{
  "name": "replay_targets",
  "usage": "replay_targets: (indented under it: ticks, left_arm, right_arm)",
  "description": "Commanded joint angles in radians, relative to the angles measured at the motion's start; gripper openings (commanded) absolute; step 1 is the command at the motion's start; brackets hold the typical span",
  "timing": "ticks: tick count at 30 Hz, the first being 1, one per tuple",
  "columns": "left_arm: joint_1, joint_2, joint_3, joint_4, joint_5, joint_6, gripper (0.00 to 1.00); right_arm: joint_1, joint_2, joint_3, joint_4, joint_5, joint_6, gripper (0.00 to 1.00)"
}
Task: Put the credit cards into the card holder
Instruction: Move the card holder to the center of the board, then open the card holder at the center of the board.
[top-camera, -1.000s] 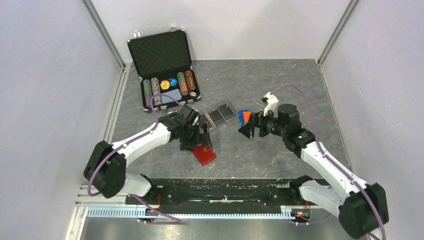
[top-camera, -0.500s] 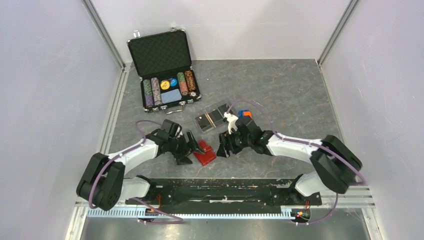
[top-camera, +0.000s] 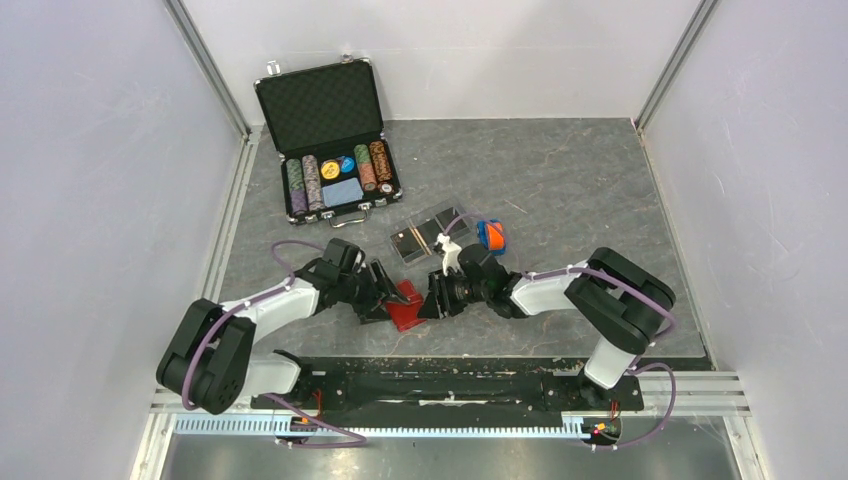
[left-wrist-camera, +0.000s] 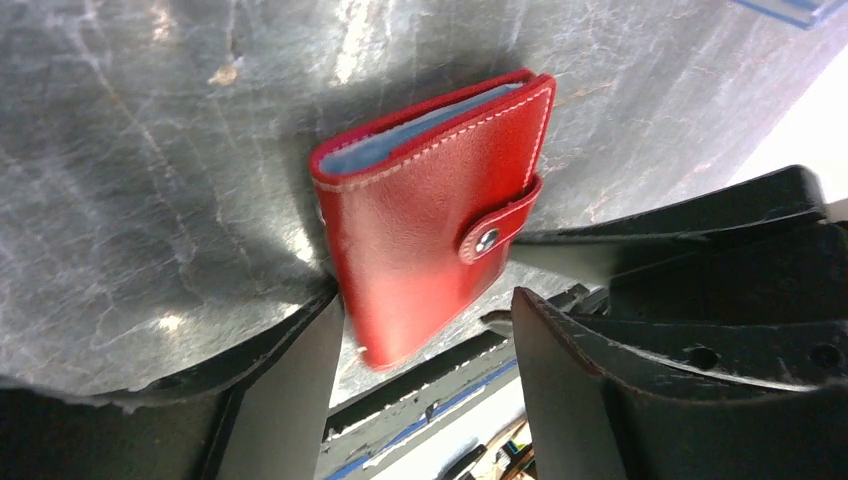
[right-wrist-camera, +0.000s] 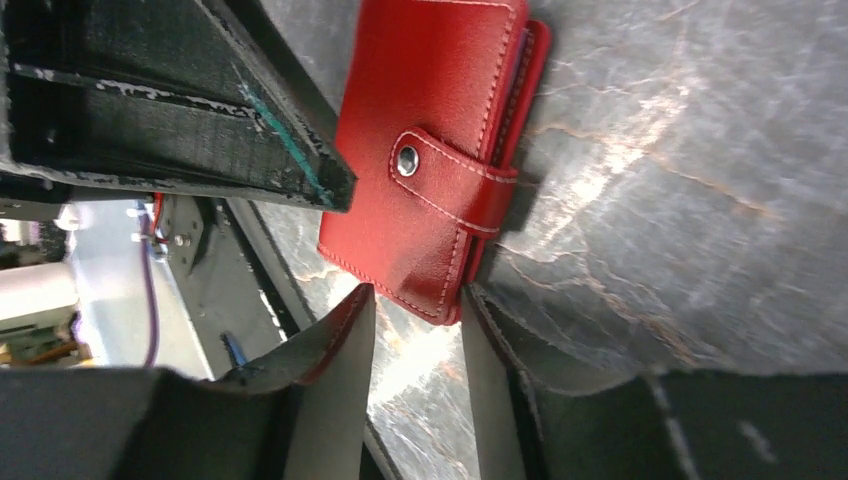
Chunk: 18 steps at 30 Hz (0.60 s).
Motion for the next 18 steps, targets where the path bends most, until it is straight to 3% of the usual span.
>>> replay_targets:
  ticks: [1, 6, 9, 12, 14, 18]
  left_arm:
    - [0.001, 0.018, -0.057, 0.101, -0.031, 0.004, 0.69]
    - [-0.002, -0.044, -0.074, 0.118, -0.002, 0.008, 0.6]
    - [-0.002, -0.109, -0.085, 0.117, 0.0, 0.012, 0.53]
    - [-0.003, -0.165, -0.095, 0.121, 0.017, 0.014, 0.53]
    - [-0.004, -0.202, -0.098, 0.121, 0.034, 0.015, 0.57]
    - [-0.003, -0.267, -0.089, 0.072, 0.025, 0.022, 0.78]
  right_arm:
    - [0.027, 0.032, -0.004, 0.171, -0.061, 0.091, 0.36]
    - [0.039, -0.005, -0.005, 0.191, -0.055, 0.13, 0.11]
    - [0.04, -0.043, -0.009, 0.188, -0.043, 0.137, 0.03]
    - [0.04, -0.092, -0.014, 0.17, -0.022, 0.136, 0.0]
    - [0.04, -0.132, -0.018, 0.155, -0.003, 0.138, 0.0]
    - [0.04, -0.206, 0.0, 0.08, 0.043, 0.12, 0.0]
